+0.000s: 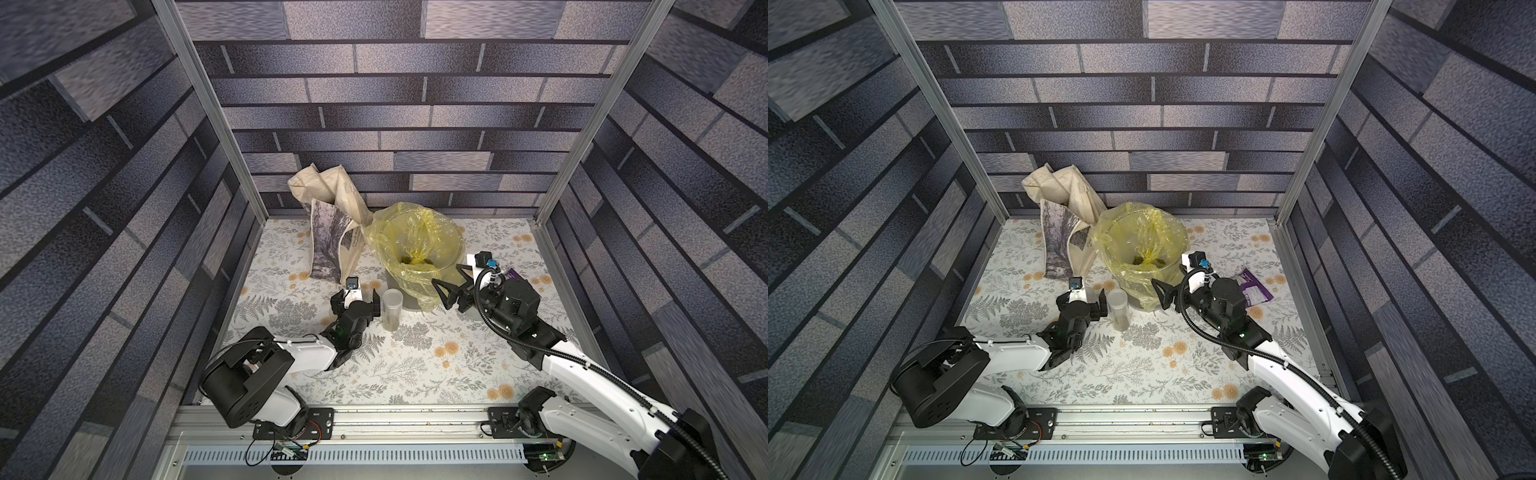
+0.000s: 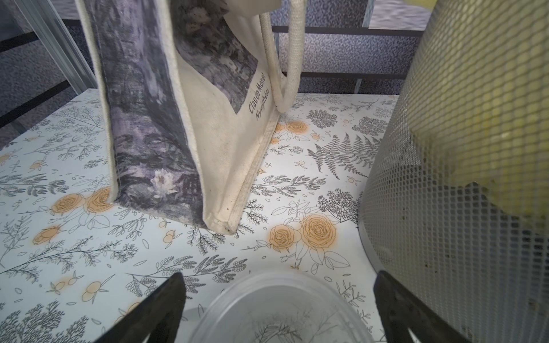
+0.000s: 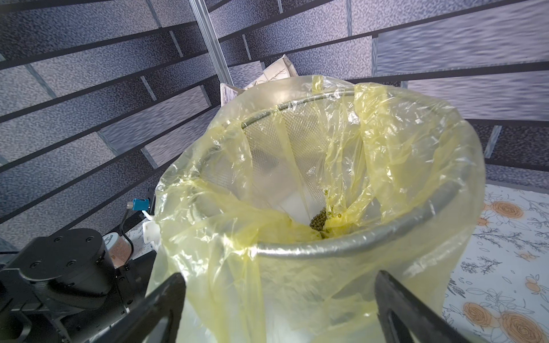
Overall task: Empty moldy mung beans from jars
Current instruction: Move the jar to the center of the board.
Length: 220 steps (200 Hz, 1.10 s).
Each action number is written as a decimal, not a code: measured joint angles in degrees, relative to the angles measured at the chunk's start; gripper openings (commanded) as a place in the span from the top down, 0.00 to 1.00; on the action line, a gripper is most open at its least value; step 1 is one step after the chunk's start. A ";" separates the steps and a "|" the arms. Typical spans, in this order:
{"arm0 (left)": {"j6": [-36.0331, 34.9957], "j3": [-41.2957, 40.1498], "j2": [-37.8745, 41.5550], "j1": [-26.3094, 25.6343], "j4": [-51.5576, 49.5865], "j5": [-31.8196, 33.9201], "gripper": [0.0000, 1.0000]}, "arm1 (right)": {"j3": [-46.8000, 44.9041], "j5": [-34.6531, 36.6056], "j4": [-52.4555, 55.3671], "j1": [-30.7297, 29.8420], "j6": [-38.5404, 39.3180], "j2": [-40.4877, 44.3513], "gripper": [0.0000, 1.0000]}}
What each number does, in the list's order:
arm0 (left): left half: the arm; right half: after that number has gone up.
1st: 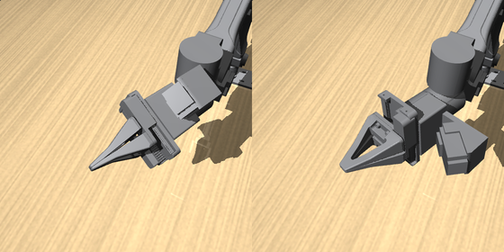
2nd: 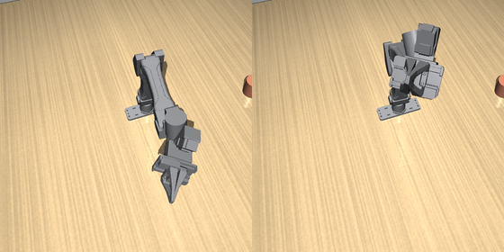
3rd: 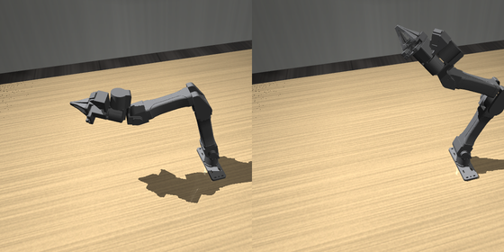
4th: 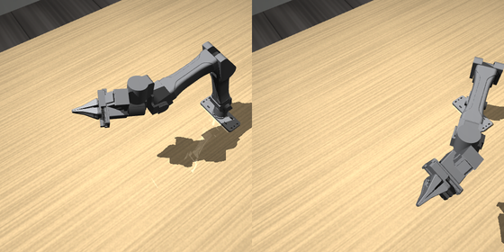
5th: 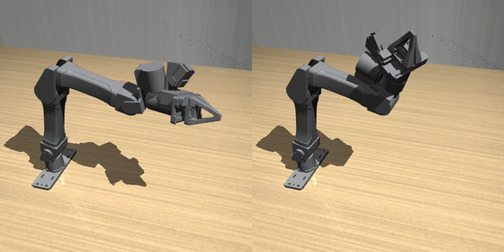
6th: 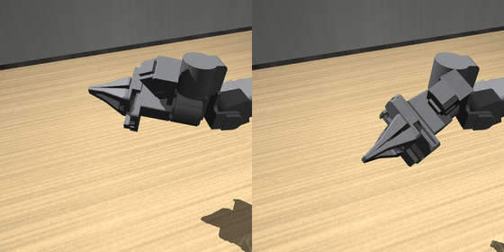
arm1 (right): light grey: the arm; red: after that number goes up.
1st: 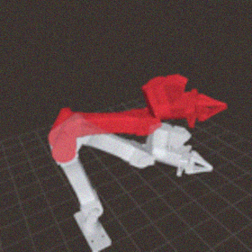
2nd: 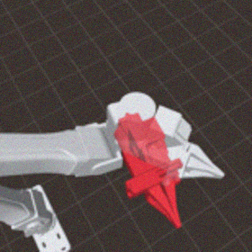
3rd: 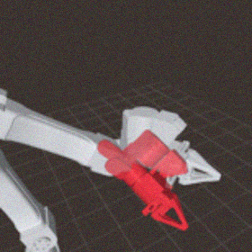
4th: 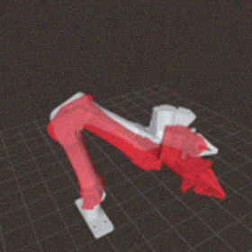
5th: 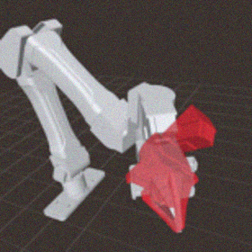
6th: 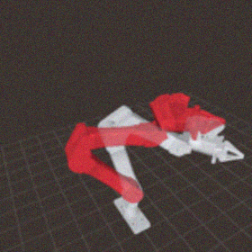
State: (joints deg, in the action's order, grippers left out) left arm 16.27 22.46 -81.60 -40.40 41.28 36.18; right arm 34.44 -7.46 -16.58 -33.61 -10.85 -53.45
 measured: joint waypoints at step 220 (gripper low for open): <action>-3.96 -4.04 37.88 -3.10 -22.91 -18.78 0.00 | 1.18 1.42 2.01 0.00 -2.69 -0.26 0.00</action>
State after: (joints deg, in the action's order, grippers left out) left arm 12.32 18.41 -43.72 -43.51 18.37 17.41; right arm 35.62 -6.04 -14.57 -33.61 -13.54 -53.71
